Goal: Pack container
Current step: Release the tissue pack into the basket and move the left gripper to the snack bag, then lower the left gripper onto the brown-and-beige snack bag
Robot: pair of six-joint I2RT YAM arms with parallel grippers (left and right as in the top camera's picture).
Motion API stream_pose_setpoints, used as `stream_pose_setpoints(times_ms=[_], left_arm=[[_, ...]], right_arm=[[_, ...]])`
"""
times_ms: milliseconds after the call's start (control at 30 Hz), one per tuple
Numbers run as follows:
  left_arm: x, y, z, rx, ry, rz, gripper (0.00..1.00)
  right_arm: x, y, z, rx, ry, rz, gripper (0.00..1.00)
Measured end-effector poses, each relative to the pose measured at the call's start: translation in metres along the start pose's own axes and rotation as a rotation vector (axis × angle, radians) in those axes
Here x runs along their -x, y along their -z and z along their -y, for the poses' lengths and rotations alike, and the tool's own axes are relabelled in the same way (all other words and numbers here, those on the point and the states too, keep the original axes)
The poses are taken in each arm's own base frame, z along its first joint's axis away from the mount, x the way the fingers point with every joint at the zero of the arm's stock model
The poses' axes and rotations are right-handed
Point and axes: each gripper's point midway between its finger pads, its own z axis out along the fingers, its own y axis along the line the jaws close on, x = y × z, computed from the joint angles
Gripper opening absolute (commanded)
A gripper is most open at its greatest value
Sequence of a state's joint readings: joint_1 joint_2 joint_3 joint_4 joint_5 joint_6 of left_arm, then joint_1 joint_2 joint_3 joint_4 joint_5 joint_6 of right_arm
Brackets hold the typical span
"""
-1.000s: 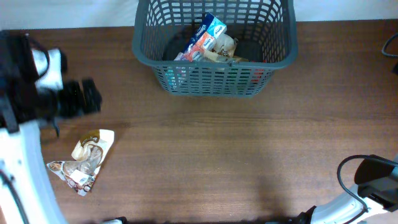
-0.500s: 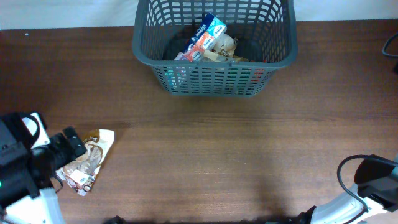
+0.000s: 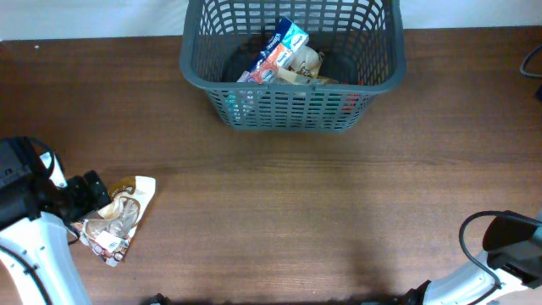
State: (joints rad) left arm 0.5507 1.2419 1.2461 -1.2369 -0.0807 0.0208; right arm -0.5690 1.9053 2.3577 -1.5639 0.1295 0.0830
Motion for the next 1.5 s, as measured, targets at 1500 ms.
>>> stream_pose_setpoints(times_ms=[1500], left_arm=[[-0.025, -0.078, 0.022, -0.099, -0.637, -0.307, 0.99]], right_arm=[[0.0, 0.0, 0.0, 0.0, 0.0, 0.0, 0.99]])
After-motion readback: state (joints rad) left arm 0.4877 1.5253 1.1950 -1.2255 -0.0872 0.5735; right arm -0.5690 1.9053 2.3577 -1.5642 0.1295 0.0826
